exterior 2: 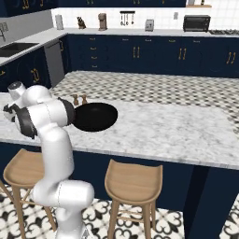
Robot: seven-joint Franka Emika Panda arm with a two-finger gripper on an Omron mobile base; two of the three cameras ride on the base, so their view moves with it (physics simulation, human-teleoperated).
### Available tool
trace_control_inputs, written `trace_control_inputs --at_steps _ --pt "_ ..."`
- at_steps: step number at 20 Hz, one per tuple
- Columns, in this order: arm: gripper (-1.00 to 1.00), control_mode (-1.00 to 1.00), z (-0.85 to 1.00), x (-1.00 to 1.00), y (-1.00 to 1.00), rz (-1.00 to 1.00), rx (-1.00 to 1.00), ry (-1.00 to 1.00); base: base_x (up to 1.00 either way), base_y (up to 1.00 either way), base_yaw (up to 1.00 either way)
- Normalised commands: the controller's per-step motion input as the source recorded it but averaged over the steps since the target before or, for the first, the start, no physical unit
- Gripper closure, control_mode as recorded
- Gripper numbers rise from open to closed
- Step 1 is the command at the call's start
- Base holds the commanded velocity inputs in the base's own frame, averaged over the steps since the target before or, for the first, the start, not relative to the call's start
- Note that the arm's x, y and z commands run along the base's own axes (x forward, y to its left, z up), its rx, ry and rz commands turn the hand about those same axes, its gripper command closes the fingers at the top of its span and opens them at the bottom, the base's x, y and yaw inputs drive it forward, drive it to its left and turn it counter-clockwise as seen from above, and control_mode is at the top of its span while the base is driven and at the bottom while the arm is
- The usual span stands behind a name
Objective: Place one bun and one sausage from the bowl on each plate.
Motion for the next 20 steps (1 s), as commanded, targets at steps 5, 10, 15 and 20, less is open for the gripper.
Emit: trace_control_inputs --at_steps 5,10,15,20 --pt "-1.00 -1.00 -0.54 0.97 -0.05 -0.10 0.00 0.00 0.00 0.00 0.00" --pt "-1.00 -1.00 0.05 0.21 0.24 -0.07 0.00 0.00 0.00 0.00 0.00" --pt "-1.00 -1.00 0.27 -0.53 -0.26 -0.06 0.00 0.00 0.00 0.00 0.00" --pt "-1.00 -1.00 0.59 -1.00 -0.95 -0.10 0.13 -0.05 0.00 0.00 0.00"
